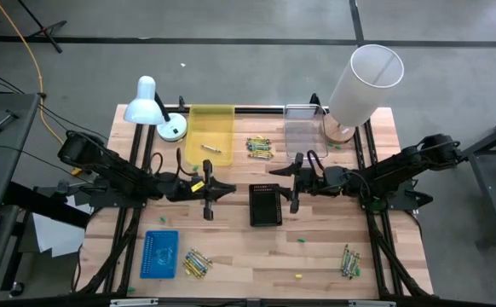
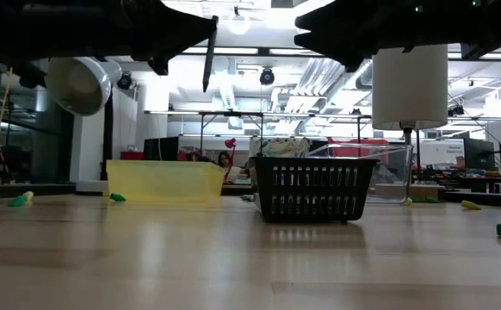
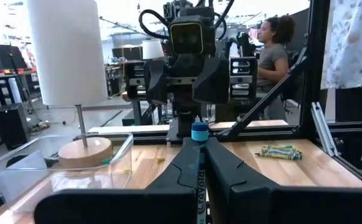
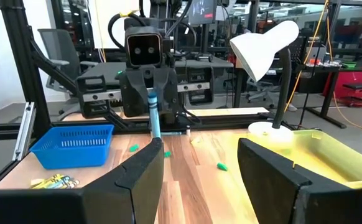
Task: Sort crayons
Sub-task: Put the blue crayon into the transparent bin
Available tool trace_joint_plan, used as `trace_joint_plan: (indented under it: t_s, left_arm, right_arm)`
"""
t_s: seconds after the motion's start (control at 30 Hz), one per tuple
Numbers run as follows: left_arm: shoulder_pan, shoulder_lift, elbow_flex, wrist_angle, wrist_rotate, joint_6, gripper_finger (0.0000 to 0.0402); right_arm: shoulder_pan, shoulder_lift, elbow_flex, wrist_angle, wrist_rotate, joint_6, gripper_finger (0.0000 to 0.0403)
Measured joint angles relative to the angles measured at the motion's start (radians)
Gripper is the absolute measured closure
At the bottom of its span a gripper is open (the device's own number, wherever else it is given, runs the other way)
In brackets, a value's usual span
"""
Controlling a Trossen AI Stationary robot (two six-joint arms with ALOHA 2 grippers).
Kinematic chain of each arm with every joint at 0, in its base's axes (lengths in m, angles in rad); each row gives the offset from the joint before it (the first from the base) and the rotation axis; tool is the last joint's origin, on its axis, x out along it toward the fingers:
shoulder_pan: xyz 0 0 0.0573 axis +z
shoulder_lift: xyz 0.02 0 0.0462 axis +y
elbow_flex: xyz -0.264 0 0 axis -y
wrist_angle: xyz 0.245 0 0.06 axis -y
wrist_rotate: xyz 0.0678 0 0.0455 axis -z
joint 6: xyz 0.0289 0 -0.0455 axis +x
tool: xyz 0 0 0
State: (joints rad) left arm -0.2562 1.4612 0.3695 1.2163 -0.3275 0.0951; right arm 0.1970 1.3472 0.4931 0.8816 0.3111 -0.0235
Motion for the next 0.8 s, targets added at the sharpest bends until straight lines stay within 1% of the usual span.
trace_joint_plan:
  t_s: [0.07, 0.13, 0.2, 0.27, 0.37, 0.53, 0.7, 0.8]
  left_arm:
    - [0.001, 0.0, 0.0, -0.001, -0.023, -0.011, 0.0401]
    - [0.01, 0.014, 0.001, 0.016, -0.077, -0.013, 0.0401]
    - [0.034, 0.05, 0.021, 0.029, -0.125, -0.02, 0.0401]
    - [0.077, 0.11, 0.066, 0.058, -0.122, -0.039, 0.0401]
    - [0.148, 0.226, 0.164, 0.058, -0.051, -0.043, 0.0401]
    - [0.258, 0.412, 0.367, 0.052, 0.032, -0.06, 0.0401]
    - [0.35, 0.546, 0.6, -0.037, 0.131, -0.087, 0.0401]
    - [0.387, 0.617, 0.747, -0.099, 0.153, -0.078, 0.0401]
  right_arm:
    - [0.0, 0.0, 0.0, 0.019, 0.0, -0.002, 0.0203]
    - [0.0, 0.0, 0.0, 0.068, 0.0, -0.001, 0.0203]
    - [0.0, 0.0, 0.0, 0.124, 0.0, -0.003, 0.0203]
    - [0.0, 0.0, 0.0, 0.179, 0.0, -0.014, 0.0203]
    - [0.007, 0.0, 0.0, 0.235, 0.0, -0.048, 0.0203]
    - [0.039, -0.001, 0.0, 0.289, 0.0, -0.119, 0.0203]
    - [0.081, -0.016, 0.0, 0.312, 0.0, -0.174, 0.0203]
    - [0.104, -0.029, 0.0, 0.306, 0.0, -0.196, 0.0203]
